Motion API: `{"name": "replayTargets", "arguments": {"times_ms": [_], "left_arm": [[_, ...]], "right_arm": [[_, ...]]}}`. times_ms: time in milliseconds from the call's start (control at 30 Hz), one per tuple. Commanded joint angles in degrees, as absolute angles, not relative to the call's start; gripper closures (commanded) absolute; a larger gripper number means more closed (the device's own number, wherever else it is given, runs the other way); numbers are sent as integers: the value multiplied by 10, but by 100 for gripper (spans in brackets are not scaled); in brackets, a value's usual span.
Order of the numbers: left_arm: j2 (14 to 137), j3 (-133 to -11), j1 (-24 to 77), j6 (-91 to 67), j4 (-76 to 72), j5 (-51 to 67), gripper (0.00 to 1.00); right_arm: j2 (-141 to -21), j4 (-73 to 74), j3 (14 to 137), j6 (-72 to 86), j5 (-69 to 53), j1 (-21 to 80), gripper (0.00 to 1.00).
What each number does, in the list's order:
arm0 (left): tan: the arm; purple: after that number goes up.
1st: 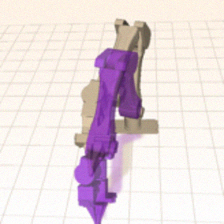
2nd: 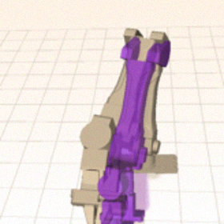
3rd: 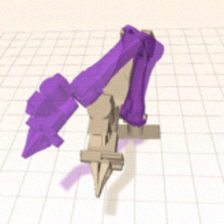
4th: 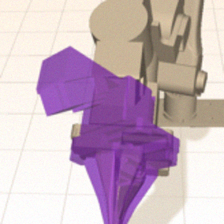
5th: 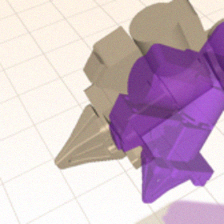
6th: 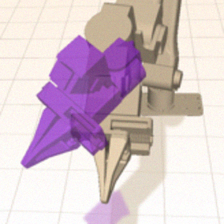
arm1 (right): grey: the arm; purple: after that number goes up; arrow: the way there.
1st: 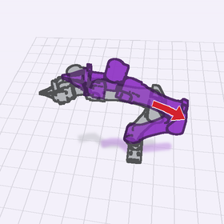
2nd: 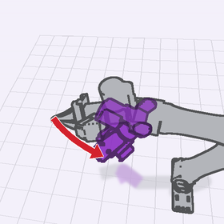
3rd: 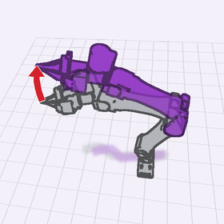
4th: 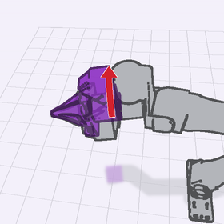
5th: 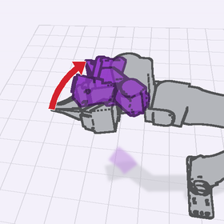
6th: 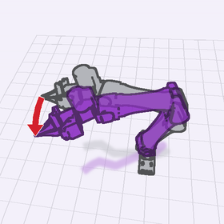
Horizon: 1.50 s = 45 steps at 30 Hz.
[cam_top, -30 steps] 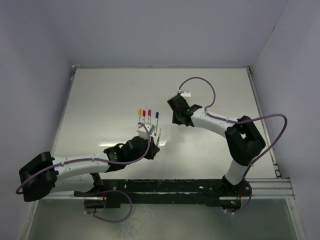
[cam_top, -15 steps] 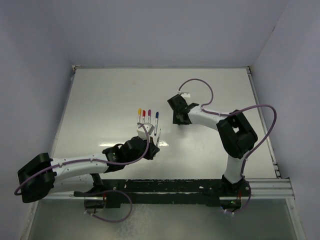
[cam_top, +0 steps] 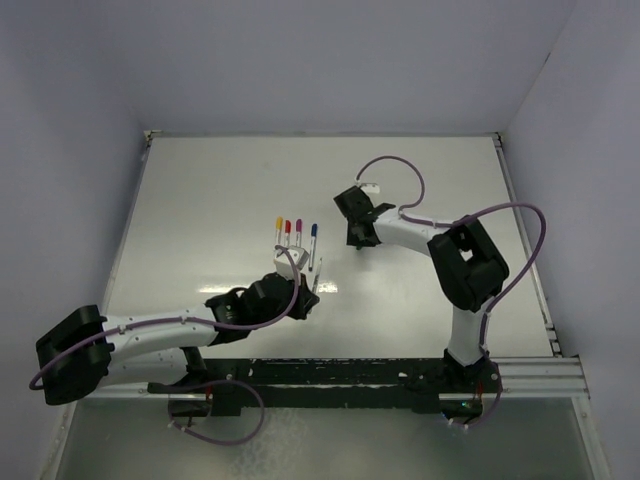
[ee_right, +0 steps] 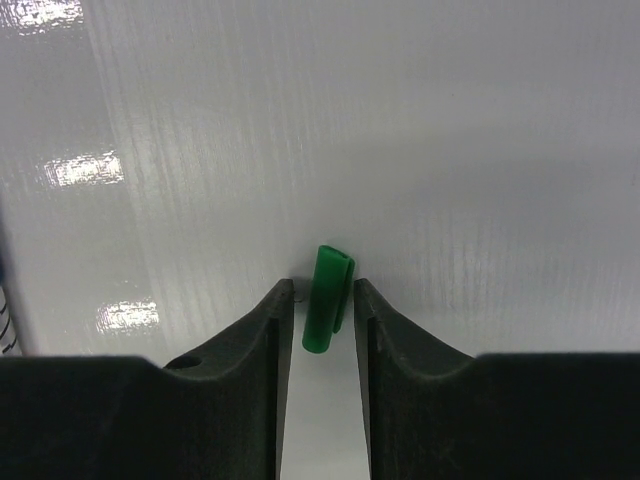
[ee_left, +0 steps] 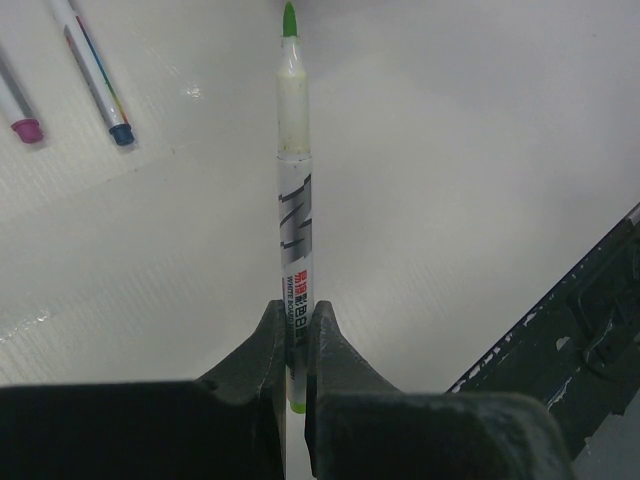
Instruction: Insert the pens into the pen caps
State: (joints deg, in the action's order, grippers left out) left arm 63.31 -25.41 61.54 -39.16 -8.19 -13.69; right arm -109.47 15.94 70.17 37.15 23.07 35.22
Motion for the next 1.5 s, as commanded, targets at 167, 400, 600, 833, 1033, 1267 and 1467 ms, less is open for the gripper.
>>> {"name": "replayTargets", "arguments": {"times_ms": [167, 400, 600, 833, 1033, 1267, 1467], "left_arm": [[633, -248, 617, -380, -110, -139, 100], [627, -247, 617, -383, -106, -148, 100], [624, -246, 617, -387, -100, -150, 100], [588, -222, 617, -394, -97, -138, 100], [546, -199, 617, -400, -96, -143, 100], [566, -210, 616, -359, -175, -107, 100], [596, -190, 616, -355, -334, -42, 100]], "right_arm": [[-1105, 157, 706, 378, 228, 339, 72], [-1094, 154, 683, 389, 206, 339, 86], [-1089, 161, 658, 384, 192, 339, 96], [-1018, 120, 628, 361, 162, 339, 100], [-901, 51, 584, 337, 126, 339, 100], [-708, -133, 437, 323, 22, 340, 100], [-569, -256, 354, 319, -61, 339, 100]]}}
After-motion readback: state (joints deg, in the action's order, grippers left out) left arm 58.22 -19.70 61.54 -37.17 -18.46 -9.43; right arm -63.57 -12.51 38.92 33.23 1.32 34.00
